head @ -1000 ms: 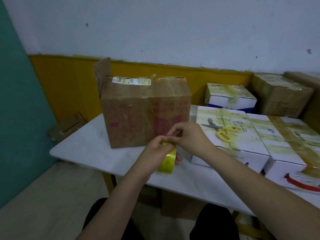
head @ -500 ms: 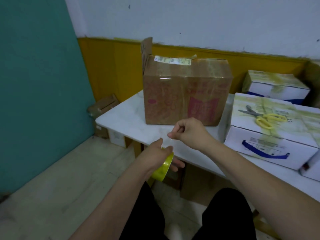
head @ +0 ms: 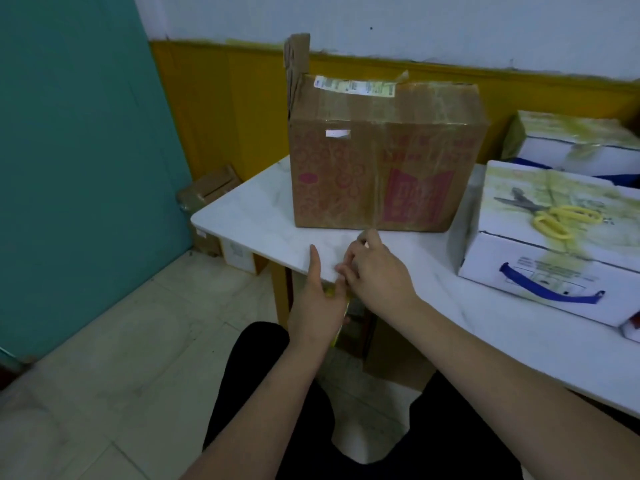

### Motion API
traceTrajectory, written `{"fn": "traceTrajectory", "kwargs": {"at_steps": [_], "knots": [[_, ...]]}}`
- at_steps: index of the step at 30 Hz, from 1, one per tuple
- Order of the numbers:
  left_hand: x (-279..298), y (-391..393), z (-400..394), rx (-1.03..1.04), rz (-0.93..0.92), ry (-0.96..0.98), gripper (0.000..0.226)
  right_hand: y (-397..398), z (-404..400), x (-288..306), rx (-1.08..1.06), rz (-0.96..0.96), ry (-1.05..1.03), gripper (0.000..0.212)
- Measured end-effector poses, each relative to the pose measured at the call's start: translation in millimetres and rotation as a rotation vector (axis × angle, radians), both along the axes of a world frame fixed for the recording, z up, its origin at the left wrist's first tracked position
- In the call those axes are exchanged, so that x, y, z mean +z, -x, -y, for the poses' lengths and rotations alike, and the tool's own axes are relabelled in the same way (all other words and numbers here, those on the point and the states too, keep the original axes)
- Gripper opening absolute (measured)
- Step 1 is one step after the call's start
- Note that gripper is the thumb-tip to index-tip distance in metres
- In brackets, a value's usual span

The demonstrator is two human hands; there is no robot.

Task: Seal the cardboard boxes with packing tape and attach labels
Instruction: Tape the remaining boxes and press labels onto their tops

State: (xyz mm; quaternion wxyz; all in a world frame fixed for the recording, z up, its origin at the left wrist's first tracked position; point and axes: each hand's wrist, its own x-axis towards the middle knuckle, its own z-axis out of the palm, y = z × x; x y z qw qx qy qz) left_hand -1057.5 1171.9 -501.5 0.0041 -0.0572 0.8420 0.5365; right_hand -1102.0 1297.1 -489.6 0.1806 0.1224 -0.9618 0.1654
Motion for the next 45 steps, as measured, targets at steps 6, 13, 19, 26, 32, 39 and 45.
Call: {"fn": "traceTrajectory", "kwargs": {"at_steps": [6,13,19,26,32,39,45], "knots": [[1,16,0,0.206,-0.011,0.436,0.094,12,-10,10,-0.153,0.078,0.073,0.081],[63,55,31,0.385,-0.513,0.409,0.083,13,9,89,0.014,-0.316,0.331,0.026],[139,114,45,0.347,-0.613,0.051,0.064,83,14,175,0.029,-0.603,0.131,0.031],[155,169,43,0.111,-0.544,-0.074,0.065,124,8,151,-0.02,-0.459,-0.325,0.059],[163,180,39,0.114,-0.565,-0.092,0.043,120,-1,147,0.063,-0.388,-0.465,0.062],[169,192,40,0.107,-0.607,-0.097,0.041,130,-24,206,0.062,-0.011,-0.236,0.075],[187,189,39,0.131,-0.662,-0.088,0.035,160,-29,223,-0.147,-0.069,-0.27,0.063]]}}
